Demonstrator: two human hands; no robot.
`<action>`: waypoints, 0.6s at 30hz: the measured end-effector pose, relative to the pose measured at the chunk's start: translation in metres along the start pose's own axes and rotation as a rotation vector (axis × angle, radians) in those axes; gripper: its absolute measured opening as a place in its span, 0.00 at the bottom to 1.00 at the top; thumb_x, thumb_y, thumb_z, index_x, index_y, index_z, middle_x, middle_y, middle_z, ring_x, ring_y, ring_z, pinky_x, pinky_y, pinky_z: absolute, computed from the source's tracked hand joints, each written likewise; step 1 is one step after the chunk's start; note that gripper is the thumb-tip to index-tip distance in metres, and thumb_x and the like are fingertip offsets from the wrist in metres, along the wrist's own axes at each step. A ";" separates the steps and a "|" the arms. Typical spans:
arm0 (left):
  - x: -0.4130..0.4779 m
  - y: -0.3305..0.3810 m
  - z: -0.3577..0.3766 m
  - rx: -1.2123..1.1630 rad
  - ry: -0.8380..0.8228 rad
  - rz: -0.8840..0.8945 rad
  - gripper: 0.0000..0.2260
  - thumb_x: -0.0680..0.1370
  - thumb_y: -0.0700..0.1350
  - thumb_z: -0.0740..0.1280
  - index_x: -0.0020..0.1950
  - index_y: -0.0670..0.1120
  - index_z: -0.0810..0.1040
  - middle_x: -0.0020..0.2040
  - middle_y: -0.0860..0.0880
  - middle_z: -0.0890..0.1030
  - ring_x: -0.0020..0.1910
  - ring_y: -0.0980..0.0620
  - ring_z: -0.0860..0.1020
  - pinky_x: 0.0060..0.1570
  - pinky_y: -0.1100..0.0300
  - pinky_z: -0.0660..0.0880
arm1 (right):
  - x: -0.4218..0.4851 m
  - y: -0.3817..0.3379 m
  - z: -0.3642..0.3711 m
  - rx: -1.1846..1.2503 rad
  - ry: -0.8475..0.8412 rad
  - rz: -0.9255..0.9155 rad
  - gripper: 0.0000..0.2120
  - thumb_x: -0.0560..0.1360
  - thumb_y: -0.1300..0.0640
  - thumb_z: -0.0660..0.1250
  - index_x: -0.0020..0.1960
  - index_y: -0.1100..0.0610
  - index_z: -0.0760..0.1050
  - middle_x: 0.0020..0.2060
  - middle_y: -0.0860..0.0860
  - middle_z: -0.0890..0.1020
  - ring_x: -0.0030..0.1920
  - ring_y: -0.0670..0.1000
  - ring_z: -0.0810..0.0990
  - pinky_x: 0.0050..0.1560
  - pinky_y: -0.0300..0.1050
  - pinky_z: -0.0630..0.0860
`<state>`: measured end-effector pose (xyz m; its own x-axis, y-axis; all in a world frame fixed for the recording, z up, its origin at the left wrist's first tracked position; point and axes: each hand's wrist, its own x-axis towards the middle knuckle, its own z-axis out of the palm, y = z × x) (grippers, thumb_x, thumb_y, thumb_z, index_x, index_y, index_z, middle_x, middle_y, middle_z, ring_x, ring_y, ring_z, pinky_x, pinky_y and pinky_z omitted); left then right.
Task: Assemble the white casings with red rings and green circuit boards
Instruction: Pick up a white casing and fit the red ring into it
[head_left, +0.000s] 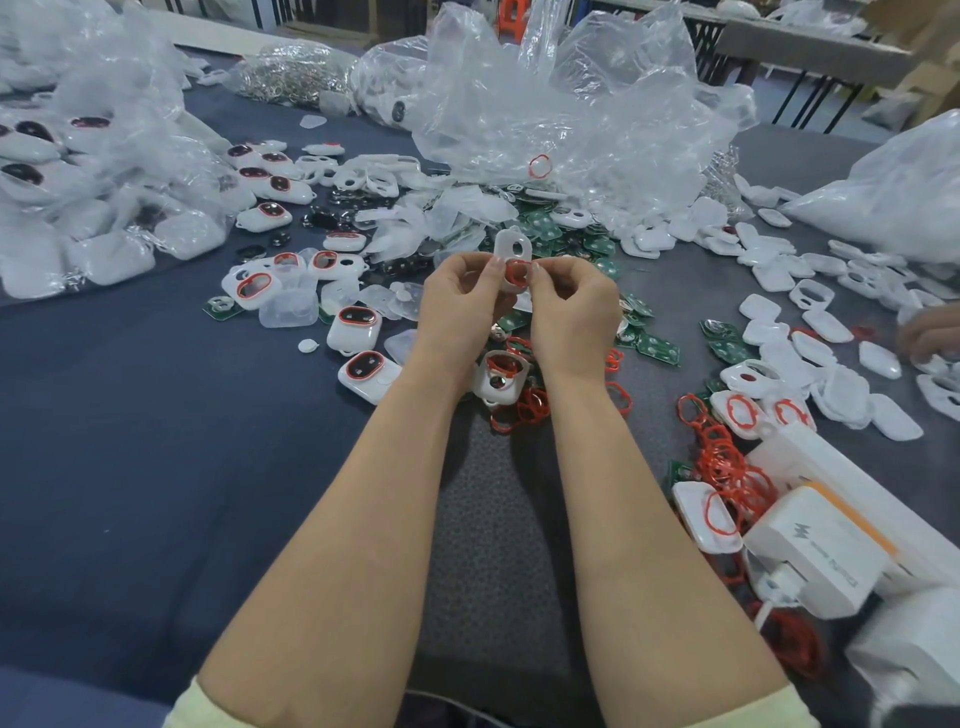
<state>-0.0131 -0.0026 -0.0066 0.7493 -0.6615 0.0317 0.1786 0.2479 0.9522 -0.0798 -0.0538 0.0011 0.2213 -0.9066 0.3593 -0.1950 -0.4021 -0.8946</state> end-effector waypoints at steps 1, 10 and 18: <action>0.000 0.000 0.000 0.018 0.001 0.010 0.04 0.81 0.39 0.62 0.50 0.40 0.75 0.43 0.43 0.81 0.46 0.48 0.81 0.55 0.55 0.79 | 0.000 0.000 0.000 -0.004 0.001 0.003 0.03 0.75 0.59 0.69 0.44 0.57 0.81 0.36 0.48 0.80 0.39 0.45 0.78 0.44 0.36 0.73; 0.000 -0.003 -0.001 0.139 0.014 0.072 0.05 0.80 0.40 0.63 0.45 0.46 0.75 0.42 0.45 0.82 0.48 0.45 0.82 0.58 0.45 0.77 | -0.001 0.000 0.000 -0.024 -0.007 0.038 0.05 0.75 0.59 0.68 0.46 0.59 0.81 0.39 0.50 0.82 0.40 0.46 0.78 0.45 0.37 0.74; -0.002 -0.001 -0.001 0.170 0.011 0.081 0.06 0.81 0.39 0.62 0.45 0.46 0.74 0.41 0.45 0.82 0.48 0.44 0.82 0.56 0.46 0.78 | 0.001 -0.001 -0.001 -0.017 -0.034 0.088 0.06 0.75 0.59 0.68 0.46 0.60 0.82 0.42 0.54 0.83 0.44 0.50 0.81 0.49 0.44 0.77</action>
<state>-0.0140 -0.0012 -0.0081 0.7639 -0.6362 0.1080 0.0074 0.1760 0.9844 -0.0804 -0.0541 0.0024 0.2344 -0.9339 0.2699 -0.2317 -0.3233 -0.9175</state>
